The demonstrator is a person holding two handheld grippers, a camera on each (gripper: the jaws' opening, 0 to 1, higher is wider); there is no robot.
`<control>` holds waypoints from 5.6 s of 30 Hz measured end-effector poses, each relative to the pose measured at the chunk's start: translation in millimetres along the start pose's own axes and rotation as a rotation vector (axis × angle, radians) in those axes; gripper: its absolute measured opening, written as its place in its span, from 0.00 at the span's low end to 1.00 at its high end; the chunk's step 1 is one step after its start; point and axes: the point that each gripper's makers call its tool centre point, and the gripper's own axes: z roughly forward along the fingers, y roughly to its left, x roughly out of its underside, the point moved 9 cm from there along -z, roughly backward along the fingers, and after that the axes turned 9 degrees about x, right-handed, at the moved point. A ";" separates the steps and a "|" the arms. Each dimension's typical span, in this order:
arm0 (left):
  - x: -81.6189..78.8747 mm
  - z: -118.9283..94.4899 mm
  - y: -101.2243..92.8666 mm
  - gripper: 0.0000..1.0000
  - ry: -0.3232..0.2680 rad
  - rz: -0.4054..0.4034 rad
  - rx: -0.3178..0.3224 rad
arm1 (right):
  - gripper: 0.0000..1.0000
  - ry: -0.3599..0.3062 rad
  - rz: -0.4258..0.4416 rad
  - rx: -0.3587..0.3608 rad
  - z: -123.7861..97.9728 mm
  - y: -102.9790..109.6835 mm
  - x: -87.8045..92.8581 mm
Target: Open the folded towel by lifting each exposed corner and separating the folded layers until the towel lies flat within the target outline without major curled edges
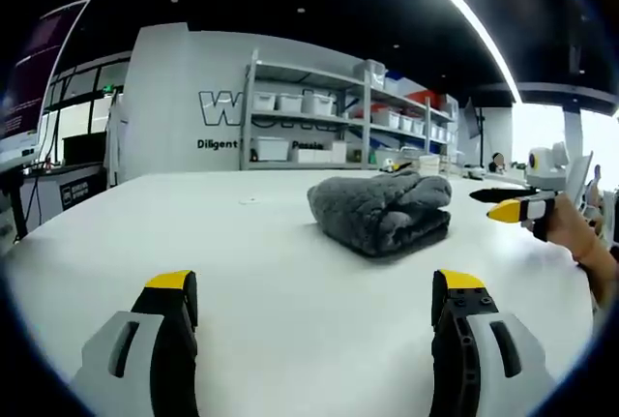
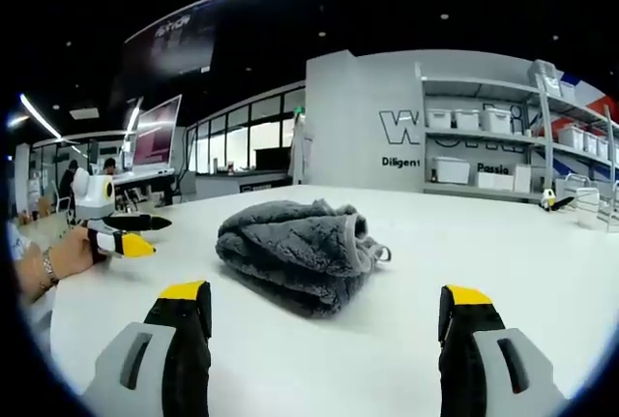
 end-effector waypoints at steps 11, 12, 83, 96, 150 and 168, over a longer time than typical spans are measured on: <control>0.6 1.2 -1.0 0.99 0.015 0.023 0.000 | 1.00 0.003 -0.008 -0.002 -6.4 7.0 2.8; 0.9 1.2 -0.6 0.99 0.017 0.021 -0.001 | 1.00 0.005 -0.009 -0.002 -6.9 7.8 3.1; -89.8 141.0 -64.5 0.86 0.075 0.201 0.179 | 1.00 -0.030 0.025 -0.035 -4.0 8.8 -0.9; -95.1 186.6 -77.6 0.48 0.092 0.284 0.170 | 1.00 -0.041 0.021 -0.055 -10.0 17.8 -0.4; -90.2 78.6 24.7 0.04 -0.118 0.102 -0.089 | 1.00 -0.008 -0.009 -0.057 -7.4 19.3 4.4; -32.7 34.3 79.8 0.06 0.060 0.125 -0.292 | 1.00 -0.015 -0.020 -0.028 -9.5 17.7 3.9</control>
